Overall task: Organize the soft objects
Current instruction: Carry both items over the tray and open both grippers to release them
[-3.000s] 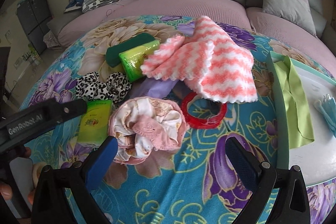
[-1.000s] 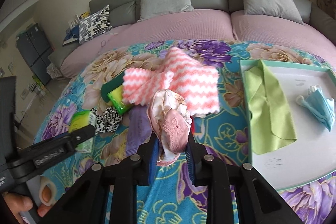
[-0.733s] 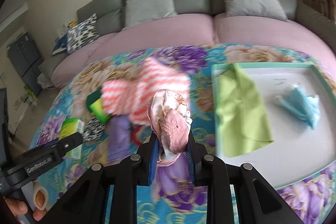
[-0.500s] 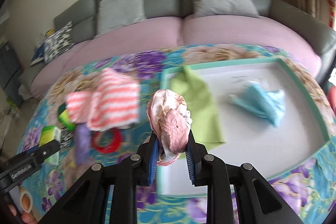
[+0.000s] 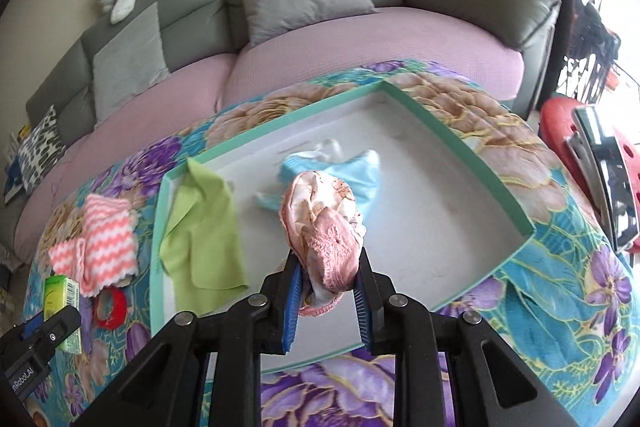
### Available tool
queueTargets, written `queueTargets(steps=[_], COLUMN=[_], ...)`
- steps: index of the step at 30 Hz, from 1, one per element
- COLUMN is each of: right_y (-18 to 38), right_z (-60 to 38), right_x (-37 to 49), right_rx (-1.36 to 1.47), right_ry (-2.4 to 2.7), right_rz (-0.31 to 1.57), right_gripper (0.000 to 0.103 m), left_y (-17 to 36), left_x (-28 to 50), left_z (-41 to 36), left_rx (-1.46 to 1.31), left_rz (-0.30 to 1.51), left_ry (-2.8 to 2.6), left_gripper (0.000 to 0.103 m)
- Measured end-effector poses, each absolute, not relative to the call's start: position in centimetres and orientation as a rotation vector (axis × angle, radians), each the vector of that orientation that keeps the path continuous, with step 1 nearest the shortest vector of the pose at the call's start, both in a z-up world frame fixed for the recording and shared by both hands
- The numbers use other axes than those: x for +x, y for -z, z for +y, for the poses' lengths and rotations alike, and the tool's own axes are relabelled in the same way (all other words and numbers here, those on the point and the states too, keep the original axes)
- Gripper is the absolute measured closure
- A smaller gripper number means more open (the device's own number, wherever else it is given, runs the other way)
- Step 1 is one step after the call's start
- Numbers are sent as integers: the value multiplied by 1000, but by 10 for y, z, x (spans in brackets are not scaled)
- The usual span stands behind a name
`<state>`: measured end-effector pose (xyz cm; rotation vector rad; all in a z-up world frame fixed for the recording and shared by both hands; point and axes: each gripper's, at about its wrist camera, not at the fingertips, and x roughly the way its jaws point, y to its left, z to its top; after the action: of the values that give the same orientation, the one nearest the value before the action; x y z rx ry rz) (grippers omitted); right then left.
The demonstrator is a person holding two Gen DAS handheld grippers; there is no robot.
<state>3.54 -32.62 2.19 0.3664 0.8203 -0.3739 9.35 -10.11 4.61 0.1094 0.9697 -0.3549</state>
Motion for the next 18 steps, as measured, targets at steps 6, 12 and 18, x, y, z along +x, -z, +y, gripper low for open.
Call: queueTargets(steps=[6, 12, 18], right_y=[-19, -19, -17], right_z=[-360, -384, -395], right_x=[19, 6, 2], right_rx=[446, 497, 519], right_ry=[427, 474, 503], right_rz=[794, 766, 755], right_gripper=[78, 78, 75], left_y=[-46, -37, -30], left_x=[93, 96, 100], left_z=[-145, -187, -217], left_rx=[170, 227, 244], left_rz=[965, 977, 976], left_ry=[433, 485, 524], left_gripper=[52, 52, 52])
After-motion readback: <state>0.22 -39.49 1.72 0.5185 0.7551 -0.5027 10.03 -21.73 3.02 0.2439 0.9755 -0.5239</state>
